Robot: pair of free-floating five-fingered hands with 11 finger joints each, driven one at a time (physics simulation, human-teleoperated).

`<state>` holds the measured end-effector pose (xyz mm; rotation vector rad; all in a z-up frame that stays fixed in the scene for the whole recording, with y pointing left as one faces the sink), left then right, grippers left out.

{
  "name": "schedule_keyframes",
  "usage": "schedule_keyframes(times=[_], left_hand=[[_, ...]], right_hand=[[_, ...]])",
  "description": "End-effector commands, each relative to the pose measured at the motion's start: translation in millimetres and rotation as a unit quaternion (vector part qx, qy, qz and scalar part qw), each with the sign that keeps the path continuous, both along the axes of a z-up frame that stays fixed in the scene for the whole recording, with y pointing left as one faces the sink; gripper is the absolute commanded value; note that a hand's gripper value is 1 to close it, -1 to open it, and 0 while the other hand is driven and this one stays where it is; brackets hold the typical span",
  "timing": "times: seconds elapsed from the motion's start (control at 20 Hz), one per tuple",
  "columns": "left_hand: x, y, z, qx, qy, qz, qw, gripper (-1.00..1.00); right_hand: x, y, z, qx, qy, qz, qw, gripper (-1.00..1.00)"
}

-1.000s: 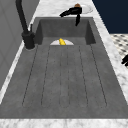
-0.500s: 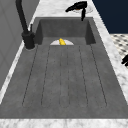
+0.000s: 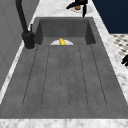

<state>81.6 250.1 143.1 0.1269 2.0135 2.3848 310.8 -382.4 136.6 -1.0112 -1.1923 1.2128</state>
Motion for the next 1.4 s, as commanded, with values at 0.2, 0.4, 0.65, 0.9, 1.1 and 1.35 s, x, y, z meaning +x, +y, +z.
schedule_keyframes(times=[0.2,0.4,0.65,0.9,1.1,1.35], left_hand=[[0.0,0.0,0.0,0.0,0.0,0.0,1.0,0.0],[0.0,0.0,0.0,0.0,0.0,0.0,1.0,0.0],[0.0,0.0,0.0,0.0,0.0,0.0,1.0,0.0],[0.0,0.0,0.0,0.0,0.0,0.0,1.0,0.0],[0.0,0.0,0.0,0.0,0.0,0.0,1.0,0.0],[0.0,0.0,0.0,0.0,0.0,0.0,1.0,0.0]], right_hand=[[-0.4,-13.5,9.5,0.003,0.0,0.0,1.0,-1.0],[-1.6,-27.9,25.2,0.013,0.013,0.002,0.9998,-1.0],[-9.4,-54.1,41.8,0.019,0.043,0.006,0.9989,-1.0],[-19.3,-80.1,55.0,0.019,0.059,0.006,0.9981,-1.0],[-30.6,-103.9,61.0,0.013,0.072,0.006,0.9973,-1.0],[-45.2,-133.4,68.5,0.014,0.09,0.009,0.9958,-1.0]])
